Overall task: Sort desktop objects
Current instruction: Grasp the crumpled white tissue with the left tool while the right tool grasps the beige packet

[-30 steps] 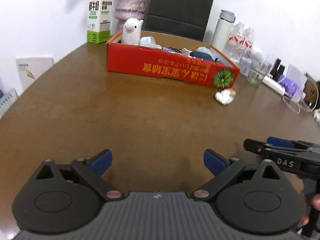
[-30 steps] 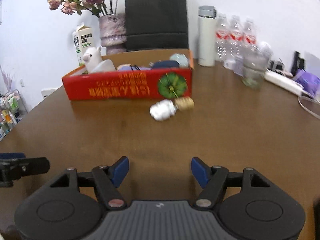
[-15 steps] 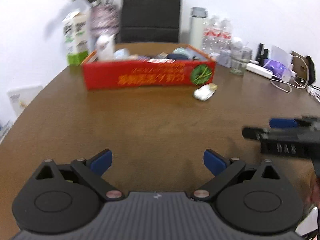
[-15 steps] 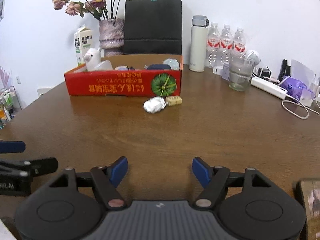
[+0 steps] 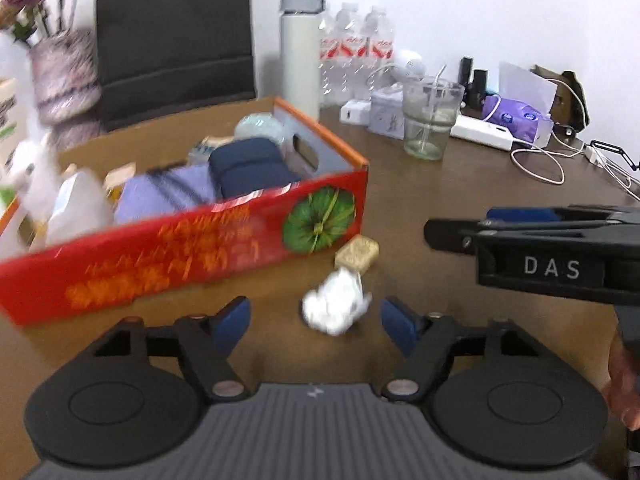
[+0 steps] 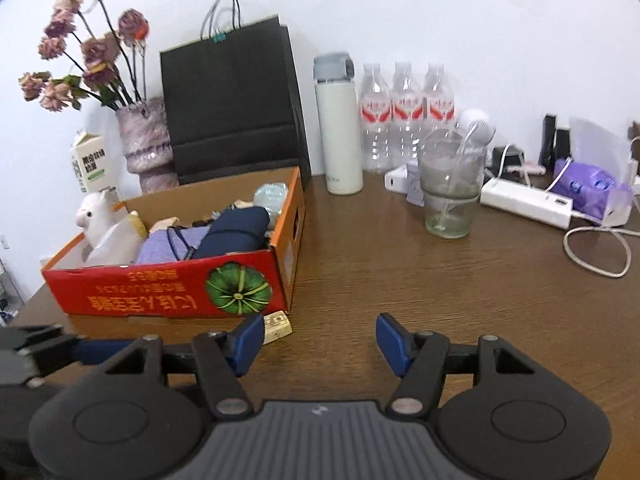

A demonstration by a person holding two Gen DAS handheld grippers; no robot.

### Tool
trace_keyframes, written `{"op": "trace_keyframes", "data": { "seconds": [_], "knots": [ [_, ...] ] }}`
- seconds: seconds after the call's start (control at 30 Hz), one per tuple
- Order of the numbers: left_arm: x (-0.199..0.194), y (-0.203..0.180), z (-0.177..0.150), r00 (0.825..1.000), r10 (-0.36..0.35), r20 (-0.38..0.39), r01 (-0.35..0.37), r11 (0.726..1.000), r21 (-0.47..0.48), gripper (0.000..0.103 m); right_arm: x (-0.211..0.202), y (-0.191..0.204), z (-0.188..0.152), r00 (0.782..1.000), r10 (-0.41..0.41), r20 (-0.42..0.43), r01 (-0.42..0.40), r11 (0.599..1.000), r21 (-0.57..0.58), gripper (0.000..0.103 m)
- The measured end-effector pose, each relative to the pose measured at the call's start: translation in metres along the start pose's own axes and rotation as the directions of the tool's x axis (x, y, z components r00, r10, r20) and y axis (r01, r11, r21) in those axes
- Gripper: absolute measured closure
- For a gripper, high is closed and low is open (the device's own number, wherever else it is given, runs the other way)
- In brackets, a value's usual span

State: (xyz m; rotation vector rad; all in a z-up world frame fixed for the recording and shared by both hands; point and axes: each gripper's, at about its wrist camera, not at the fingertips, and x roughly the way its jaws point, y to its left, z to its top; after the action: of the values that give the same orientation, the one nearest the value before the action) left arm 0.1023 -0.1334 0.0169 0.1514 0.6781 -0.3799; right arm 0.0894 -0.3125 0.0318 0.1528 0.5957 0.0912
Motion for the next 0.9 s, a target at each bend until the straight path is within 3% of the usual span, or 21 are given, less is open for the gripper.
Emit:
{"op": "trace_keyframes", "data": {
  "seconds": [0.03,0.07,0.1,0.23,0.43,0.57,0.7,0.9],
  "knots": [
    [0.004,0.0,0.0,1.0,-0.019,0.002,0.019,1.0,0.006,0.032,0.006,-0.002,0.001,1.0,0.012,-0.011,-0.012,1.0,0.019,0.043],
    [0.008,0.002,0.0,0.999,-0.035,-0.005,0.035,0.999,0.002,0.05,0.013,-0.005,0.001,0.999,0.023,-0.023,-0.022,0.999,0.034,0.046],
    [0.012,0.005,-0.002,0.999,-0.045,-0.022,0.045,0.999,-0.011,0.082,0.018,-0.005,0.001,0.999,0.029,-0.033,-0.027,0.999,0.041,0.048],
    [0.005,0.025,-0.009,0.996,-0.079,-0.028,0.077,0.995,-0.062,0.083,0.041,0.011,-0.001,0.996,0.048,-0.078,-0.049,0.999,-0.008,0.051],
    [-0.032,0.062,-0.024,1.0,-0.017,0.016,0.019,0.988,-0.152,0.084,0.068,0.041,-0.001,0.992,0.05,-0.116,-0.063,0.992,-0.108,0.054],
    [-0.058,0.079,-0.036,0.999,0.008,0.042,0.001,0.977,-0.214,0.084,0.07,0.053,-0.002,0.993,0.038,-0.114,-0.055,0.986,-0.157,0.07],
    [-0.085,0.081,-0.049,0.997,0.024,0.072,-0.005,0.969,-0.246,0.084,0.047,0.066,-0.014,0.991,0.052,-0.12,-0.074,0.98,-0.185,0.07],
    [-0.127,0.073,-0.072,0.992,0.067,0.103,-0.034,0.956,-0.293,0.084,-0.031,0.095,-0.052,0.992,0.117,-0.05,-0.125,0.966,-0.227,0.07]
  ]
}}
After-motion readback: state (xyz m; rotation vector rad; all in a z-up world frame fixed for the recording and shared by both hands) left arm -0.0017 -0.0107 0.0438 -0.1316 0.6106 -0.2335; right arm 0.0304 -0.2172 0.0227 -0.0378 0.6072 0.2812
